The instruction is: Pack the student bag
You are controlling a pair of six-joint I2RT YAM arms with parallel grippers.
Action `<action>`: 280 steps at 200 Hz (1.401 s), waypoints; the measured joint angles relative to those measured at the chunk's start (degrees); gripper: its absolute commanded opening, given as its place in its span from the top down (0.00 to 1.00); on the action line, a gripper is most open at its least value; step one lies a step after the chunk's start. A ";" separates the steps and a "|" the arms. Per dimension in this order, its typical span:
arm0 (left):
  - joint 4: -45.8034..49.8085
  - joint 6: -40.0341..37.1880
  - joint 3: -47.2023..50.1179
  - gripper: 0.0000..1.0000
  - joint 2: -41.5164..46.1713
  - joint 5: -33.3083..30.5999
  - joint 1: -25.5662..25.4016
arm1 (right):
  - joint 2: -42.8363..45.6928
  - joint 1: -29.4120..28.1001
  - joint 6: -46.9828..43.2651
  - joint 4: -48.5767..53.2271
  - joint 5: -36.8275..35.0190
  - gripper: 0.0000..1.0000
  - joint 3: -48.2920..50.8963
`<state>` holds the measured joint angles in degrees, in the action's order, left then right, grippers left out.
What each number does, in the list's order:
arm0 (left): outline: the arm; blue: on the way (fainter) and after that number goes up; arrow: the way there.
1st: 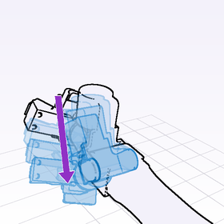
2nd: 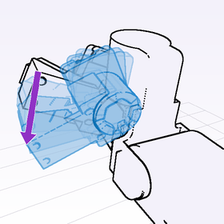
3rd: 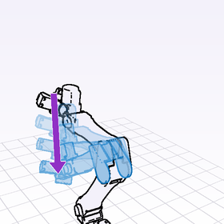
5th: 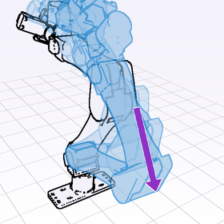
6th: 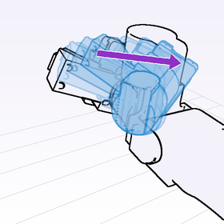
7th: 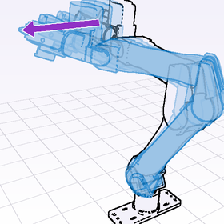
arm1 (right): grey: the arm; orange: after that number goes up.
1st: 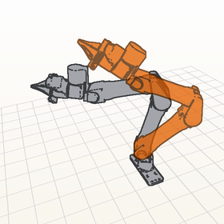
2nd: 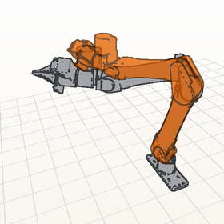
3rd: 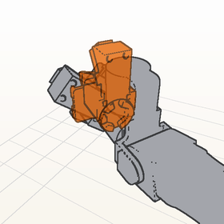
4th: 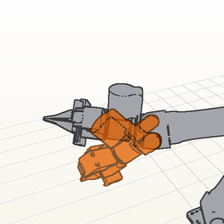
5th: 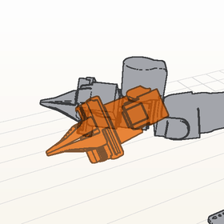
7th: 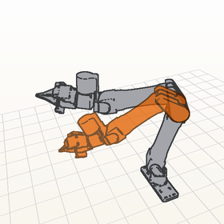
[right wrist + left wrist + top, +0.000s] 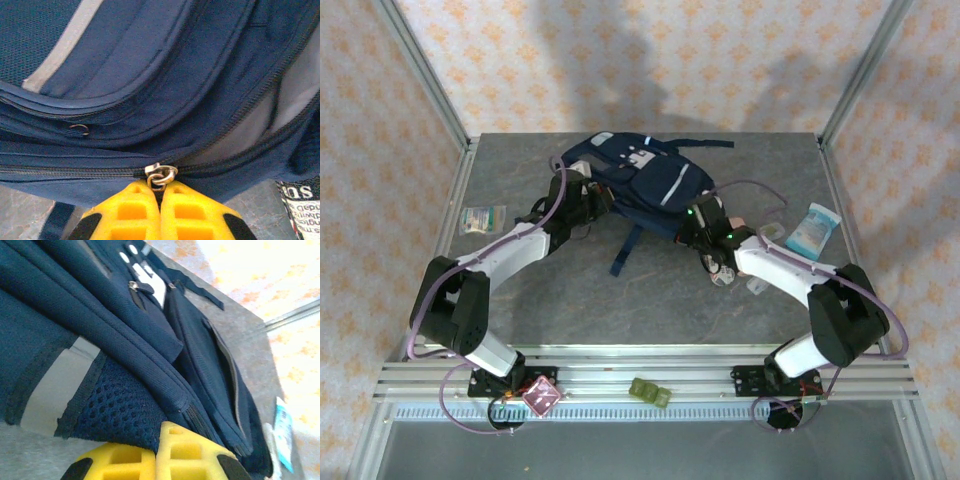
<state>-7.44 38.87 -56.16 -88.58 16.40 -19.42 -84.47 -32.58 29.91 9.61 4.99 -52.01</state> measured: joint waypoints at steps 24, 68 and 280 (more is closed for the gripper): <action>0.59 -1.55 0.48 1.00 0.00 -1.42 0.92 | 0.00 -0.46 -0.26 -0.61 0.48 1.00 0.11; 0.59 -3.04 0.15 1.00 -0.70 -3.63 3.54 | 0.00 -3.21 -0.68 -1.77 1.20 1.00 0.15; -11.93 14.78 19.19 0.18 0.11 -3.17 -8.74 | -7.87 -8.07 4.15 -14.01 12.85 1.00 1.77</action>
<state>-19.38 53.65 -36.97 -88.47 13.23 -28.16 -92.33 -40.64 34.06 -4.40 17.85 -50.24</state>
